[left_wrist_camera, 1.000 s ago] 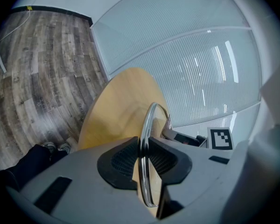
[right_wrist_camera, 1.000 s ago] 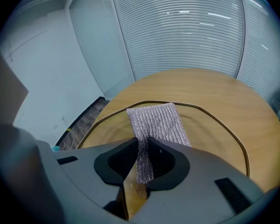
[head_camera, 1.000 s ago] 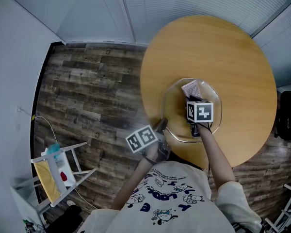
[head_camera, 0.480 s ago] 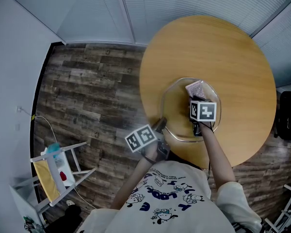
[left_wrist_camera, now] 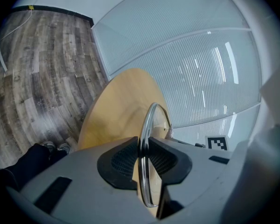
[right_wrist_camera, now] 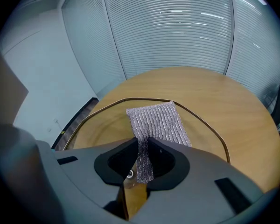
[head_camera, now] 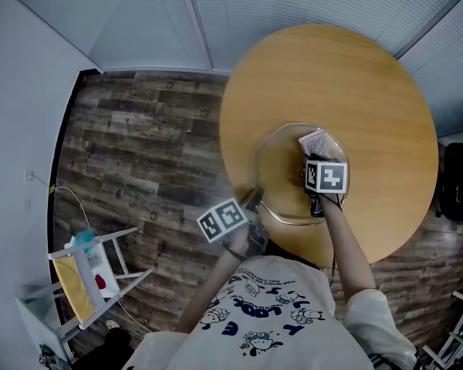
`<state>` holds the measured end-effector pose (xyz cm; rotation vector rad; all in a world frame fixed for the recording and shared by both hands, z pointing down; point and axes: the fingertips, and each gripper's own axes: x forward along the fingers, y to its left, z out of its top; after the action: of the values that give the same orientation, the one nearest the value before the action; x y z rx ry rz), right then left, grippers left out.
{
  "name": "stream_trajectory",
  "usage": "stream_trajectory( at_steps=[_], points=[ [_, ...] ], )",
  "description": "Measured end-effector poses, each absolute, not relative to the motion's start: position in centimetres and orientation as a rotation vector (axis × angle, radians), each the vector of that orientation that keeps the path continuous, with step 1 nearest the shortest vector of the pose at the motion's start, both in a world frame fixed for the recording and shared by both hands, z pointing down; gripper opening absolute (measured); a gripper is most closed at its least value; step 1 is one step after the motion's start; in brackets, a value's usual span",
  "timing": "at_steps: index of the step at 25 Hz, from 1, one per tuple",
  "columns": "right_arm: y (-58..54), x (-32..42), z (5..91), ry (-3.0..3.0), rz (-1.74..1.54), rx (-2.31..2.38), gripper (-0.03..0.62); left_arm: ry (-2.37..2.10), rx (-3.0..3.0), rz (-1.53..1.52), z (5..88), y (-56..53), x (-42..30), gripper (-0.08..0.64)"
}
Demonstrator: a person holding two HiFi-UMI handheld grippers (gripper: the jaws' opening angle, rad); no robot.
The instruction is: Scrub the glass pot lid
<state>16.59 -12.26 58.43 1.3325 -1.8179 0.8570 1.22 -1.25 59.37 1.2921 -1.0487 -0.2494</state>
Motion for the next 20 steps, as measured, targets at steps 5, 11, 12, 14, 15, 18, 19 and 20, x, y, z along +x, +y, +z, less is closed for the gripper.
stream_trajectory(
  at_steps=[5,11,12,14,15,18,19,20],
  points=[
    [-12.0,17.1,58.5,-1.805,0.851,1.334,0.075,-1.046,1.291,-0.255,59.4,-1.3,1.2,0.071],
    [-11.7,17.7,58.4,-1.794,0.852,1.339,0.075,-1.041,1.297,-0.256,59.4,-1.3,1.3,0.071],
    [-11.7,17.8,58.4,-1.793,0.853,1.341,0.075,-1.041,1.297,-0.256,59.4,-1.3,1.3,0.072],
    [-11.6,18.0,58.4,-1.789,0.857,1.347,0.075,-1.04,1.297,-0.256,59.4,-1.3,1.3,0.071],
    [-11.5,18.1,58.3,-1.785,0.858,1.349,0.075,-1.039,1.296,-0.257,59.3,-1.3,1.3,0.071],
    [-11.4,18.3,58.2,-1.772,0.858,1.357,0.075,-1.035,1.295,-0.26,59.2,-1.4,1.3,0.071],
    [-11.3,18.5,58.2,-1.768,0.86,1.361,0.075,-1.034,1.294,-0.261,59.3,-1.4,1.3,0.071],
    [-11.2,18.6,58.3,-1.764,0.864,1.365,0.075,-1.033,1.293,-0.263,59.3,-1.3,1.3,0.071]
  ],
)
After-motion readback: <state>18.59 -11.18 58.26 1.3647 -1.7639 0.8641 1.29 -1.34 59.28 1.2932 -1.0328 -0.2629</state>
